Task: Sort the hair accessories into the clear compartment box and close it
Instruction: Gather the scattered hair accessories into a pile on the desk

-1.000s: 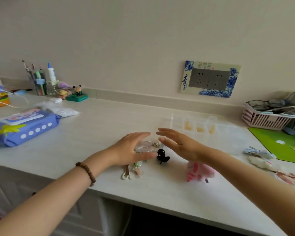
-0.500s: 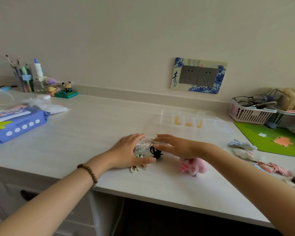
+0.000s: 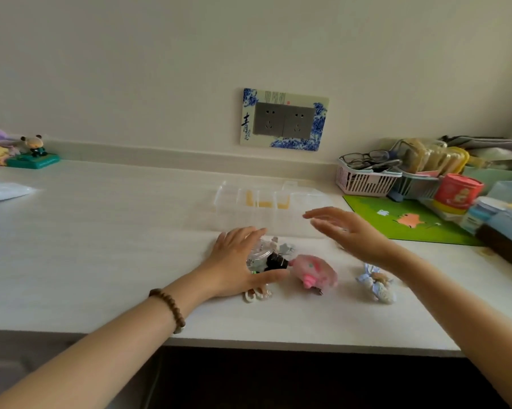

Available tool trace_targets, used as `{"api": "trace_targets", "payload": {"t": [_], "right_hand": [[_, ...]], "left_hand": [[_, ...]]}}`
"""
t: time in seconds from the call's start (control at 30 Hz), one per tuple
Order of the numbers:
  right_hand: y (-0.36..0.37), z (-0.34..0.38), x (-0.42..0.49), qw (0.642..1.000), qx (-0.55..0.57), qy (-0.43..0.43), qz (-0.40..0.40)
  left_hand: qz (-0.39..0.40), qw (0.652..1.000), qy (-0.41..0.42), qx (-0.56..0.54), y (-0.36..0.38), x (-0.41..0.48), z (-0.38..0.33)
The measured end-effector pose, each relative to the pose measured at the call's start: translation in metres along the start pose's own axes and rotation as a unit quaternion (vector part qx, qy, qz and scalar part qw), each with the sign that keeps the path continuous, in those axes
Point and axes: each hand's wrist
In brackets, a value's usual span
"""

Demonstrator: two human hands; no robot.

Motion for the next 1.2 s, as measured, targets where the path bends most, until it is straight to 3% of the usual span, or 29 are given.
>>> {"api": "trace_targets", "payload": {"t": [0.13,0.37,0.87,1.07,1.2], "right_hand": [[-0.034,-0.059,0.0,0.989,-0.068,0.08,-0.106],[-0.026,-0.09,-0.002,0.986,-0.036,0.165,0.01],[0.009,-0.052,-0.029,0.994,-0.045,0.098,0.035],[-0.027,-0.055,-0.055,0.993,0.025,0.077,-0.083],[-0.021,-0.072,-0.093,0.995,-0.015,0.096,-0.023]], "left_hand": [[-0.035,0.999,0.02,0.0,0.006,0.011,-0.001],[-0.027,0.999,0.031,-0.009,0.009,0.017,-0.009],[-0.006,0.999,0.05,-0.015,0.015,0.014,-0.032],[-0.053,0.996,0.062,0.02,0.002,0.003,-0.018],[-0.038,0.998,0.021,0.053,-0.002,-0.008,0.003]]}}
Point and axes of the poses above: each hand's wrist, its own x-axis towards the middle knuckle, its own y-axis out of the palm, z = x × y, and after that the axes turned 10 degrees about y, right-handed
